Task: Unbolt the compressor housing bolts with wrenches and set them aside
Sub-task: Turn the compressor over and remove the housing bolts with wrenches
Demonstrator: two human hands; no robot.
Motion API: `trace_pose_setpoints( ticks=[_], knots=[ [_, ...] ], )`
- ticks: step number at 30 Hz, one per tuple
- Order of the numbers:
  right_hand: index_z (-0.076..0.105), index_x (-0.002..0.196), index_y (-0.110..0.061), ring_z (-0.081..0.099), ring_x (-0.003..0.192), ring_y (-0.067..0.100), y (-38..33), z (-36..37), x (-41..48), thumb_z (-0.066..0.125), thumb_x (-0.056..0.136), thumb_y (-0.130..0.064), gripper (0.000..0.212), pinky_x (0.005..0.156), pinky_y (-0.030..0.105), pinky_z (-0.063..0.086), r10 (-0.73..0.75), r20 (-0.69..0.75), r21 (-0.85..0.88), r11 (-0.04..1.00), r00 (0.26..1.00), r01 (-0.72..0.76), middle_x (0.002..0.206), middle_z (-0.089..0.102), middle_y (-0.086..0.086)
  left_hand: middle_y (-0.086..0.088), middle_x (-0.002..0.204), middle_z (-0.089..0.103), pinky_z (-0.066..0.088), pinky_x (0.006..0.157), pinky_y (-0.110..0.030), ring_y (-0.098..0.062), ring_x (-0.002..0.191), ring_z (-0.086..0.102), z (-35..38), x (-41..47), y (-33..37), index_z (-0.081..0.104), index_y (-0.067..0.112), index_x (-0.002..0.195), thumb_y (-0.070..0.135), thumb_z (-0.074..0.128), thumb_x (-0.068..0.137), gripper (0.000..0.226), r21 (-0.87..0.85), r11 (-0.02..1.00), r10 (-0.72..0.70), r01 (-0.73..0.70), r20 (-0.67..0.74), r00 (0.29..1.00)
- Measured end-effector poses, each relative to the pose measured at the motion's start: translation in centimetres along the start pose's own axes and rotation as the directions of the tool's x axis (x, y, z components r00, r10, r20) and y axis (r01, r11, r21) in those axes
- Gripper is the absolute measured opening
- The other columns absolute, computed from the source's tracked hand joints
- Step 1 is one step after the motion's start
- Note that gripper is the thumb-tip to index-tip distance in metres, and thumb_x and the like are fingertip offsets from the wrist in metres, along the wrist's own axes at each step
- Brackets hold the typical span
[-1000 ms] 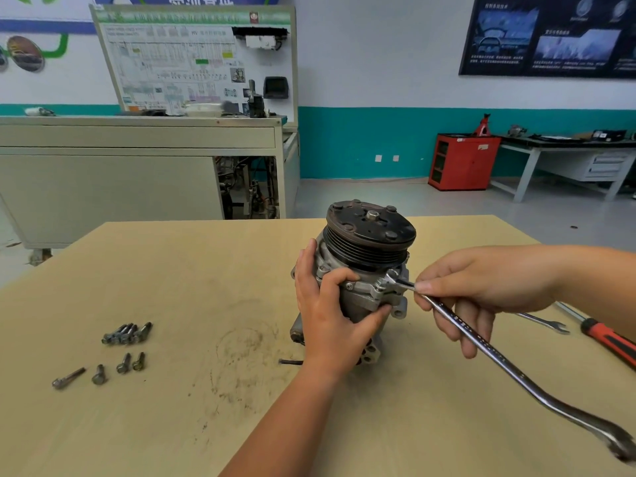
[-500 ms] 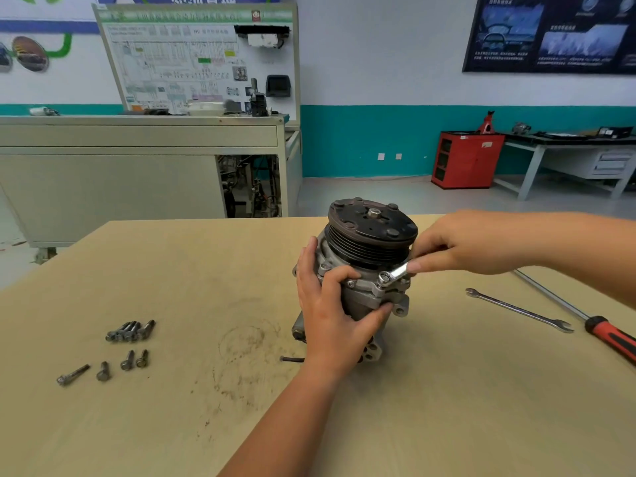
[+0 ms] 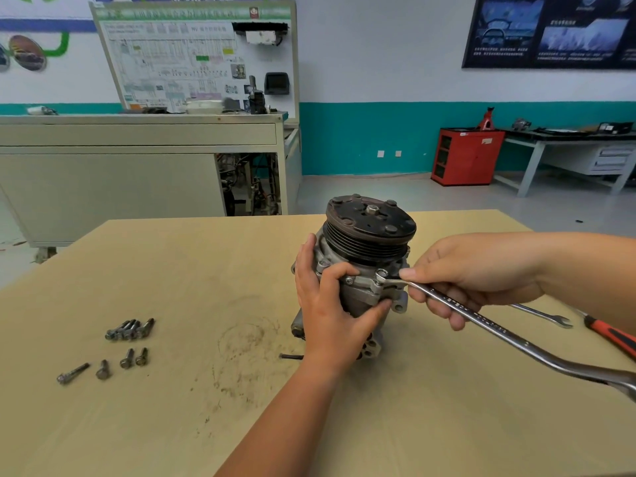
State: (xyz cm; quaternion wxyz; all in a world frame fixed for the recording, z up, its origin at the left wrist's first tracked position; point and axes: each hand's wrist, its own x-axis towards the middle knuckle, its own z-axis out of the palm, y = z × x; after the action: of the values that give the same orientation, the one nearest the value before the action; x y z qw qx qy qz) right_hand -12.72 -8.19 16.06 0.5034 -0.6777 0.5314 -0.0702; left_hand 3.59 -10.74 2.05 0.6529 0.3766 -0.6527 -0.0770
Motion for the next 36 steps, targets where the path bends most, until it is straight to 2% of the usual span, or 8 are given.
trace_pose_setpoints(
  ticks=[3,5,9,12,15,21,28,36],
  knots=[
    [0.055,0.072,-0.013,0.058,0.042,0.009,-0.6,0.2,-0.2,0.041,0.096,-0.040,0.038,0.043,0.017,0.045,0.056,0.018,0.019,0.998,0.998,-0.056,0.049,0.057,-0.003,0.008,0.152,0.009,0.025,0.114,-0.051,-0.023,0.146,0.014,0.0,-0.1,-0.1,0.047,0.030,0.100,0.045,0.073,0.064,0.047,0.005,1.000,0.004,-0.004,-0.002,1.000],
    [0.057,0.071,-0.016,0.056,0.044,0.008,-1.1,-0.3,-0.4,0.043,0.095,-0.043,0.039,0.047,0.018,0.045,0.057,-0.062,-0.207,0.976,0.996,-0.069,0.049,0.056,-0.006,0.009,0.152,0.008,0.026,0.113,-0.053,-0.022,0.146,0.013,0.0,-0.1,-0.1,0.047,0.029,0.100,0.045,0.073,0.064,0.047,0.002,1.000,-0.007,0.007,0.005,1.000],
    [0.061,0.086,-0.033,0.057,0.075,0.007,-1.4,-1.7,0.2,0.044,0.092,-0.050,0.025,0.066,0.025,0.045,-0.243,-0.262,-0.795,0.602,0.934,-0.067,0.081,0.063,-0.010,0.012,0.152,0.008,0.027,0.113,-0.052,-0.019,0.145,0.013,-0.1,-0.1,-0.1,0.048,0.029,0.100,0.046,0.073,0.064,0.047,-0.002,1.000,-0.010,0.010,0.005,1.000],
    [0.064,0.087,-0.042,0.055,0.068,-0.001,-0.3,-2.2,-0.6,0.045,0.095,-0.040,0.020,0.061,0.013,0.044,-0.143,-0.173,-0.630,0.776,0.974,0.002,0.072,0.061,-0.018,0.015,0.152,0.006,0.025,0.114,-0.050,-0.020,0.145,0.013,0.0,0.0,-0.1,0.047,0.031,0.100,0.046,0.073,0.064,0.048,-0.003,1.000,-0.013,0.013,0.007,1.000],
    [0.065,0.086,-0.022,0.060,0.060,0.006,0.5,-2.1,-1.6,0.044,0.097,-0.028,0.024,0.057,0.019,0.051,0.004,-0.017,-0.202,0.979,1.000,-0.008,0.064,0.062,-0.007,0.014,0.152,0.007,0.024,0.115,-0.048,-0.022,0.145,0.015,0.0,0.0,-0.1,0.046,0.031,0.100,0.045,0.073,0.063,0.047,-0.003,1.000,-0.007,0.007,0.005,1.000],
    [0.058,0.080,-0.009,0.052,0.045,0.008,0.4,-0.3,-1.0,0.044,0.097,-0.025,0.027,0.043,0.017,0.044,-0.019,-0.030,0.100,0.995,0.999,0.022,0.055,0.056,-0.001,0.013,0.151,0.008,0.024,0.114,-0.043,-0.020,0.145,0.016,0.0,0.0,0.0,0.047,0.031,0.100,0.045,0.073,0.063,0.048,0.002,1.000,-0.001,0.001,0.001,1.000],
    [0.057,0.080,-0.009,0.045,0.040,0.007,0.5,0.3,-1.4,0.047,0.093,-0.027,0.024,0.038,0.016,0.039,-0.036,-0.020,0.250,0.967,0.999,0.040,0.052,0.050,-0.002,0.010,0.152,0.008,0.025,0.114,-0.047,-0.020,0.145,0.014,0.0,0.0,0.1,0.046,0.031,0.100,0.045,0.073,0.063,0.047,-0.002,1.000,-0.010,0.010,0.003,1.000],
    [0.058,0.079,-0.009,0.049,0.038,0.007,-1.0,0.2,-1.3,0.046,0.097,-0.029,0.029,0.037,0.016,0.042,0.040,-0.059,0.108,0.994,0.997,-0.033,0.051,0.053,0.000,0.007,0.152,0.008,0.026,0.113,-0.052,-0.022,0.145,0.014,-0.1,0.0,0.2,0.046,0.031,0.100,0.044,0.073,0.064,0.047,-0.004,1.000,-0.008,0.008,0.006,1.000]
  ],
)
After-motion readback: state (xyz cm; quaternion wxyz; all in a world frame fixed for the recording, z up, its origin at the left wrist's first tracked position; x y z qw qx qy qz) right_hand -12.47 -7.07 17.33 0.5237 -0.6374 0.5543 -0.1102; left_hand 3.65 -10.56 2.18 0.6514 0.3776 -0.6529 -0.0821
